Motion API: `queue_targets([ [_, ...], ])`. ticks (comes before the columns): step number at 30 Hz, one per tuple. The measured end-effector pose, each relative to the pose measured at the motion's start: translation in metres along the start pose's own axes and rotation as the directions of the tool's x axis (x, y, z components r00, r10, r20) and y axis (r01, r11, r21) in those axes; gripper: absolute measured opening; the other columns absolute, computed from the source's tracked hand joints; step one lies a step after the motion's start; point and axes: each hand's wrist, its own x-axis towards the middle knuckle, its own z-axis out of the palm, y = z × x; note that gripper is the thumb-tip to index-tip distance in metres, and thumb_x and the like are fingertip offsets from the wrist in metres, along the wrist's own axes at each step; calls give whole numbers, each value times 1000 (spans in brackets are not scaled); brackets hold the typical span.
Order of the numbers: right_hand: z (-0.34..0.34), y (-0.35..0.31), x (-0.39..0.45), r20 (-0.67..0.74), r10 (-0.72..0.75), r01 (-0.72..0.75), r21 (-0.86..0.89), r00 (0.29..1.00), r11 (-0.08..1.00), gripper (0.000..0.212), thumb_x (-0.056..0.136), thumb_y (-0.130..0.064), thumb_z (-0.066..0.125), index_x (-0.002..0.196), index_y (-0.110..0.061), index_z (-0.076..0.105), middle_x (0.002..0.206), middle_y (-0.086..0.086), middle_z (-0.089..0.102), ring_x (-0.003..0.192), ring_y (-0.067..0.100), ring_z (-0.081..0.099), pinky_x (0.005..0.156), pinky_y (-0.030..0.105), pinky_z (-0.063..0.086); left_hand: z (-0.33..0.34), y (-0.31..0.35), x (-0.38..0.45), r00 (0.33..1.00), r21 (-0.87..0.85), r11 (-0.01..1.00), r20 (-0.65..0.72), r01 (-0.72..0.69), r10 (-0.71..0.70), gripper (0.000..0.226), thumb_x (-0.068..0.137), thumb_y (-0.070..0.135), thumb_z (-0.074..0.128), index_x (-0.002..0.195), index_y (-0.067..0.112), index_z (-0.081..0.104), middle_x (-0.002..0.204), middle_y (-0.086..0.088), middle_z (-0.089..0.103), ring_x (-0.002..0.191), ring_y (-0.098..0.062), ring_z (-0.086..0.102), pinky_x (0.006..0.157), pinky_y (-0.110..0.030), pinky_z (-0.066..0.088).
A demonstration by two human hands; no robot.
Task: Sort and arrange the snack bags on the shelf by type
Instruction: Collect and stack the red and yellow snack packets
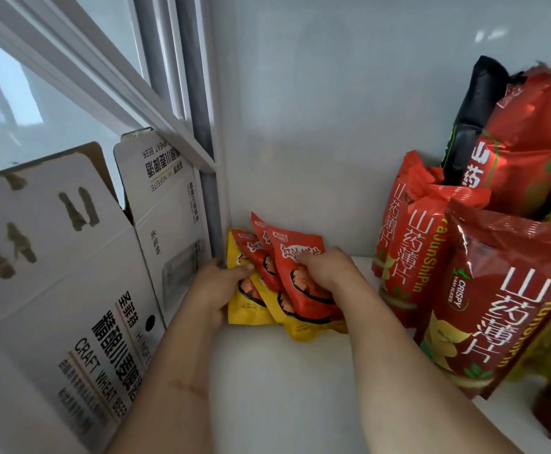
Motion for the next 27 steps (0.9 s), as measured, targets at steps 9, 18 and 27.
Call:
queue_targets([
  [9, -4, -3, -1, 68, 46, -60, 218, 997, 974, 49, 82, -39, 78, 113, -2, 67, 113, 14, 70, 94, 30, 67, 83, 34, 52, -10, 2, 4, 992, -20, 999, 124, 39, -36, 25, 91, -3, 65, 109, 15, 69, 95, -20, 78, 80, -35, 75, 70, -50, 62],
  [18, -3, -9, -1, 102, 80, -101, 224, 992, 969, 64, 73, -37, 86, 122, -3, 62, 110, 16, 71, 93, 34, 71, 88, 45, 57, -11, 3, 4, 980, -31, 999, 196, 36, -29, 40, 91, -13, 55, 121, 12, 66, 103, -23, 76, 92, -42, 74, 78, -55, 61],
  [27, -7, 3, 3, 126, 143, -186, 473, 982, 861, 38, 77, -20, 83, 107, 0, 70, 88, 16, 76, 73, 28, 74, 76, 42, 61, -17, 1, 9, 978, -35, 997, 202, 64, -55, 41, 93, -12, 54, 126, 12, 63, 100, -25, 75, 76, -36, 75, 65, -50, 63],
])
